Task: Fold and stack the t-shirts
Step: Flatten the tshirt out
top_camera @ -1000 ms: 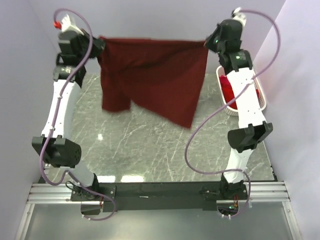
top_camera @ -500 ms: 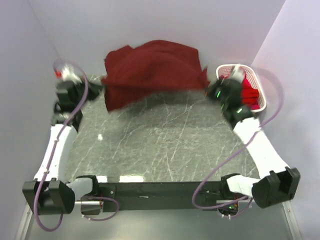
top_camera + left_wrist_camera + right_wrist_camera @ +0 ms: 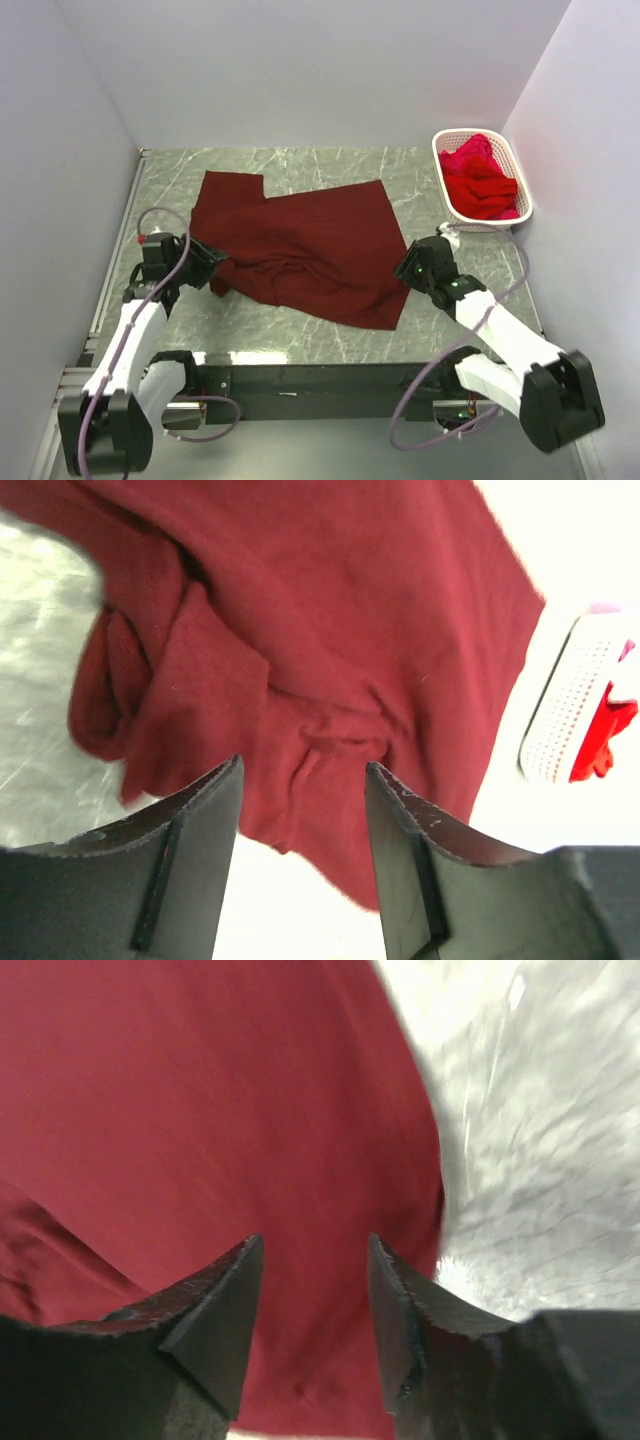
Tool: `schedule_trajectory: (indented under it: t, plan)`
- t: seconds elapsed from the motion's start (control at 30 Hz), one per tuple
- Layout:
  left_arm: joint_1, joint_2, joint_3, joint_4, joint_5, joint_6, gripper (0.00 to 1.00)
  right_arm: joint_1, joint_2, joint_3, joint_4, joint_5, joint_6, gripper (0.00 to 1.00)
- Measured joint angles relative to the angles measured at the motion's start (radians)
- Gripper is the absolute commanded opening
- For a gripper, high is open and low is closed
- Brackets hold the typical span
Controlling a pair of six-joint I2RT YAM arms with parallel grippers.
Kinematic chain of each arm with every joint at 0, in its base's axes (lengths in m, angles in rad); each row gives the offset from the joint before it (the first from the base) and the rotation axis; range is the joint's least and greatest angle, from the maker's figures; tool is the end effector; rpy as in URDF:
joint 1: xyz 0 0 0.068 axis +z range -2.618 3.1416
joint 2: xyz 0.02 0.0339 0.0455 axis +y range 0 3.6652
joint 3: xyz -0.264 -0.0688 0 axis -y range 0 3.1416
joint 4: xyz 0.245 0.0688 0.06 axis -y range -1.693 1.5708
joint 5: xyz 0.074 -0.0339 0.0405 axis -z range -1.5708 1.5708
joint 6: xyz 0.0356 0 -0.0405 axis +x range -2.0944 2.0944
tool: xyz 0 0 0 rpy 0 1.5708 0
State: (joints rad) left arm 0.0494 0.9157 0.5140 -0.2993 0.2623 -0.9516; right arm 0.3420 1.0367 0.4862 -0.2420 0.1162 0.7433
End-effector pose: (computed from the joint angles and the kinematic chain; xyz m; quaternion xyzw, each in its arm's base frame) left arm 0.1912 0.0002 0.2124 -0.3831 0.8153 -0.2888 0.3242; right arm 0.1922 0.0641 0.1858 0.2057 0.9007 0.1496 0.3521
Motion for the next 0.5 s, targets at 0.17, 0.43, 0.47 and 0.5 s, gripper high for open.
schedule_trajectory:
  t: [0.17, 0.43, 0.47, 0.5]
  plan:
    - [0.0, -0.103, 0.051, -0.146, -0.149, -0.026, 0.52, 0.002, -0.097, 0.045, -0.019, 0.105, 0.002, 0.56]
    - [0.0, 0.239, 0.372, -0.13, -0.296, -0.048, 0.36, -0.006, 0.327, 0.439, -0.029, 0.081, -0.11, 0.55]
    - [0.0, 0.328, 0.438, -0.115, -0.298, -0.043, 0.35, -0.012, 0.42, 0.539, -0.055, 0.078, -0.122, 0.54]
    - [0.001, 0.438, 0.517, -0.095, -0.299, -0.04, 0.31, -0.018, 0.517, 0.641, -0.065, 0.065, -0.134, 0.54]
